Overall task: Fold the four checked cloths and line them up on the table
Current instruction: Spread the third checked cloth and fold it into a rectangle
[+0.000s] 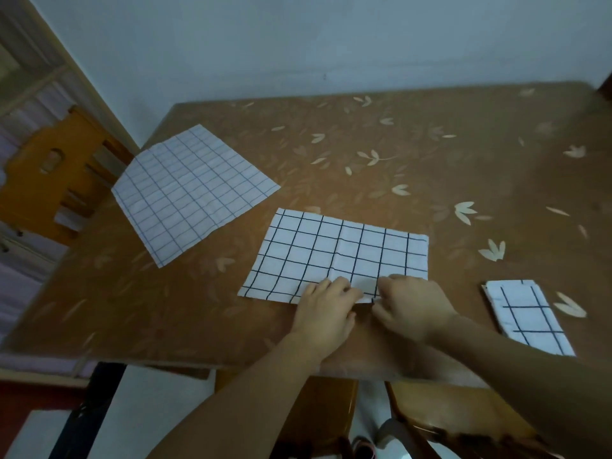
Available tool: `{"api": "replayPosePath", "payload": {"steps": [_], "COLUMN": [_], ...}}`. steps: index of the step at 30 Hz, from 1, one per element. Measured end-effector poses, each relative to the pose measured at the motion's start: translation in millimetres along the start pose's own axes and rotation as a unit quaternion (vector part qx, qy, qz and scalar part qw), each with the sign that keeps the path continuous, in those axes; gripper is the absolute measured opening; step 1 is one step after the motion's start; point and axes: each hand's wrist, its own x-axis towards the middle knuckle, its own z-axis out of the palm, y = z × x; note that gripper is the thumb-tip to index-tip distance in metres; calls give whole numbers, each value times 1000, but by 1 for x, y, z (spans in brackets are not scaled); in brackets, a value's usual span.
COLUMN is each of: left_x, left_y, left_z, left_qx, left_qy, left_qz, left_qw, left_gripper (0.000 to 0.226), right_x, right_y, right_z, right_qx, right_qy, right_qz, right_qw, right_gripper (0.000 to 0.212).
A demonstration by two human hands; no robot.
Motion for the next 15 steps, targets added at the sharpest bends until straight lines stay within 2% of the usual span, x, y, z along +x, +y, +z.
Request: {"api": "replayPosePath", "payload": {"steps": [4, 7, 11, 13, 15], "left_x": [-28, -53, -82, -95, -105], "left_y": [12, 19, 25, 27, 30], "left_z": [-10, -22, -35, -38, -41], "left_qx": [-52, -66, -95, -134, -180], "left_qy": [6, -9, -1, -18, -30], "left_qz": [0, -15, -44, -72, -100], "left_qw": [999, 998, 995, 988, 978], "left_gripper": [24, 28, 26, 24, 23], "right_x": [-45, -82, -128, -148, -164], "right_y": [-30, -46, -51, -49, -42], "right_z": [0, 1, 2, 1, 1], "right_qx": [37, 71, 94, 73, 32], "right_qy": [29, 48, 34, 26, 16], "right_qz": [27, 24, 0, 5, 27], "right_qw": [999, 996, 995, 997, 999], "right_gripper": [21, 25, 79, 91, 93]}}
